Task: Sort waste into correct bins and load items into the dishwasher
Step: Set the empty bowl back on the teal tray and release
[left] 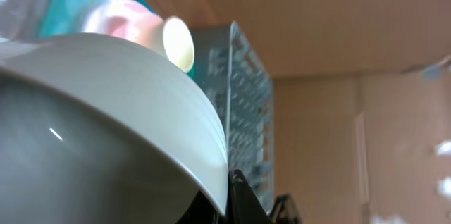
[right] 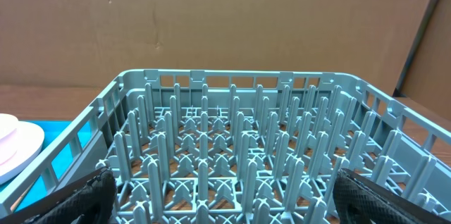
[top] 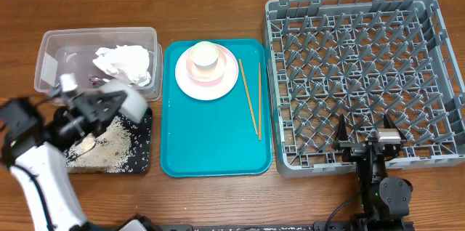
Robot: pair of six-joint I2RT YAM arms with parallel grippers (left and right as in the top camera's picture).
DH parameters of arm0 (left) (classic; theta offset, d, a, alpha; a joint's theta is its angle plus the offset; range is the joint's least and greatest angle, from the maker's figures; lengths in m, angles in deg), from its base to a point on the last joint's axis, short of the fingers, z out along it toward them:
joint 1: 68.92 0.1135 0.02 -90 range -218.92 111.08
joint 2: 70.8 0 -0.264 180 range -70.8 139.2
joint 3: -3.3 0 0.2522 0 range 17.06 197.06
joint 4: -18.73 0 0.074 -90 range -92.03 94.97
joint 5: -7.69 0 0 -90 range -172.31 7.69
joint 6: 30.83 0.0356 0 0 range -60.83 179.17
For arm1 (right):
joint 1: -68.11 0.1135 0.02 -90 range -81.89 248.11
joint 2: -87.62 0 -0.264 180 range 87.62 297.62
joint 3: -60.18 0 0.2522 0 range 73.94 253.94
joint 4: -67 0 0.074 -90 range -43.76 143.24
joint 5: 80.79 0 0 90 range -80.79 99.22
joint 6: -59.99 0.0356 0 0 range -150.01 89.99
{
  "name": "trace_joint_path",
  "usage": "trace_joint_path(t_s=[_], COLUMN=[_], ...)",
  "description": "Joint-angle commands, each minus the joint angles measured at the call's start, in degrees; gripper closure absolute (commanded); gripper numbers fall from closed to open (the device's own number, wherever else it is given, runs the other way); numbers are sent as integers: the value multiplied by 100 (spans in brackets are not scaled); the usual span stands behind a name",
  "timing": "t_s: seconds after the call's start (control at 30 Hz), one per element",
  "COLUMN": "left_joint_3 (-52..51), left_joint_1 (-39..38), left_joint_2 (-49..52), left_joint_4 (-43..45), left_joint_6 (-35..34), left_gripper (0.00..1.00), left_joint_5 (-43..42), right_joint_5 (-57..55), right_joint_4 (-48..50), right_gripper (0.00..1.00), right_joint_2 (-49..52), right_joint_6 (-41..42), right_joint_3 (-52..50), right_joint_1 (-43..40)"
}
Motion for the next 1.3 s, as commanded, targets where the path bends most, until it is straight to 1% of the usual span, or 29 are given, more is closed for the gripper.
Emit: trace_joint_path(t_s=[0.0,0.13,0.27,0.43,0.5,0.57,0.67,0.8,1.03,1.2,1.23,1.27], left_joint_3=[398,437,437,433,431,428,428,428,428,428,428,428], left_joint_1=[-957,-2170,-3515,-4975,-5449,-5834,-6284,-6577,-6623,-6623,-6623,-6623], left_joint_2=[-199,-190,-184,-109,-11,140,476,997,1794,1952,1954,1950], left_joint_4=[-22,-50,-264,-503,-599,-638,-579,-387,-160,-162,-157,-153], left_joint_6=[-472,-590,-710,-973,-1139,-1270,-1311,-1311,-1309,-1307,-1309,-1307], left_gripper=[96,96,96,96,96,96,96,96,96,96,95,85], left_joint_5=[1285,2332,3794,5458,6028,6428,6658,6725,6721,6719,6719,6721], right_joint_5=[-39,-39,-39,-39,-39,-39,-39,-39,-39,-39,-39,-39], right_joint_4=[28,28,28,28,28,28,28,28,28,28,28,28], right_gripper=[0,0,0,0,0,0,0,0,0,0,0,0], right_joint_2=[-42,-42,-42,-42,-42,-42,-42,-42,-42,-42,-42,-42], right_joint_6=[0,0,0,-2,0,0,0,0,0,0,0,0], right_joint_3=[-59,-59,-59,-59,-59,-59,-59,-59,-59,-59,-59,-59], right_joint_1=[33,33,33,33,33,33,33,33,33,33,33,33])
